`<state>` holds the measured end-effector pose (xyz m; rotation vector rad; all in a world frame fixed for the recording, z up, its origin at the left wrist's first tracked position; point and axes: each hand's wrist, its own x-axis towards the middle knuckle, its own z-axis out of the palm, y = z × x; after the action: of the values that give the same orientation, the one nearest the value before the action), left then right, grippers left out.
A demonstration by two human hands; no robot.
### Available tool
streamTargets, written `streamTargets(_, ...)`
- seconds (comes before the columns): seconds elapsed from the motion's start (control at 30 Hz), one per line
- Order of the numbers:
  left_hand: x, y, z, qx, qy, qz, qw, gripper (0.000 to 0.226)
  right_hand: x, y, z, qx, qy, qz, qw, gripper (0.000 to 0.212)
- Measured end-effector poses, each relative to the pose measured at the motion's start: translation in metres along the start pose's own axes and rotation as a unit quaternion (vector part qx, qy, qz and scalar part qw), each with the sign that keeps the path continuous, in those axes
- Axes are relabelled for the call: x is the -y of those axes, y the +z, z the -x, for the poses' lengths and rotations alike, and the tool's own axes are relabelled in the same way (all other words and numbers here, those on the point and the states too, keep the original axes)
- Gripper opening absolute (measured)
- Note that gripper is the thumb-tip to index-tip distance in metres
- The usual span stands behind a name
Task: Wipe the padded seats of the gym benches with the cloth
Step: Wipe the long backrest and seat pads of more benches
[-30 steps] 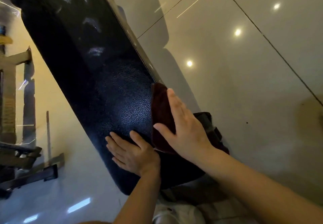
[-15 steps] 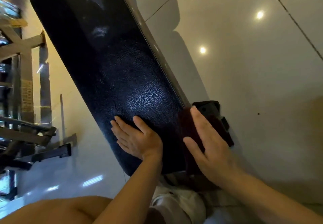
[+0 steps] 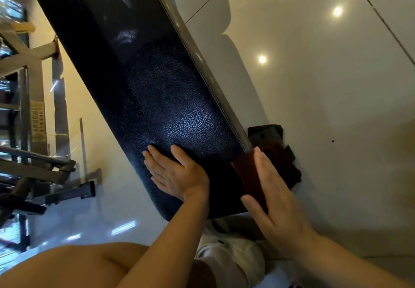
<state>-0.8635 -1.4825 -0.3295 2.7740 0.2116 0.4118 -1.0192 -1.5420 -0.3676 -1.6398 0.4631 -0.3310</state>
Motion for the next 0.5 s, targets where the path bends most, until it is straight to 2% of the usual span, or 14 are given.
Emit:
streamTargets(0.13, 0.002, -0.001, 0.001, 0.002, 0.007, 0.001, 1.0, 0.09, 0.019, -0.007, -0.062, 0.014, -0.075, 0.058, 0.995, 0.074)
streamTargets(0.23, 0.002, -0.001, 0.0, 0.005, 0.012, -0.005, 1.0, 0.089, 0.044, -0.011, -0.127, 0.026, -0.044, 0.02, 0.999, 0.068)
streamTargets(0.3, 0.003, -0.003, 0.001, 0.011, 0.009, -0.008, 1.0, 0.089, 0.056, -0.01, -0.146, 0.001, -0.022, -0.018, 1.0, 0.061)
streamTargets(0.4, 0.002, -0.003, 0.002, 0.012, 0.009, -0.013, 1.0, 0.088, 0.05, -0.008, -0.117, -0.019, -0.025, -0.025, 0.999, 0.056)
streamTargets(0.5, 0.004, -0.001, 0.001, 0.009, 0.011, -0.019, 1.0, 0.088, 0.028, -0.001, -0.063, -0.04, -0.048, 0.046, 0.997, 0.057)
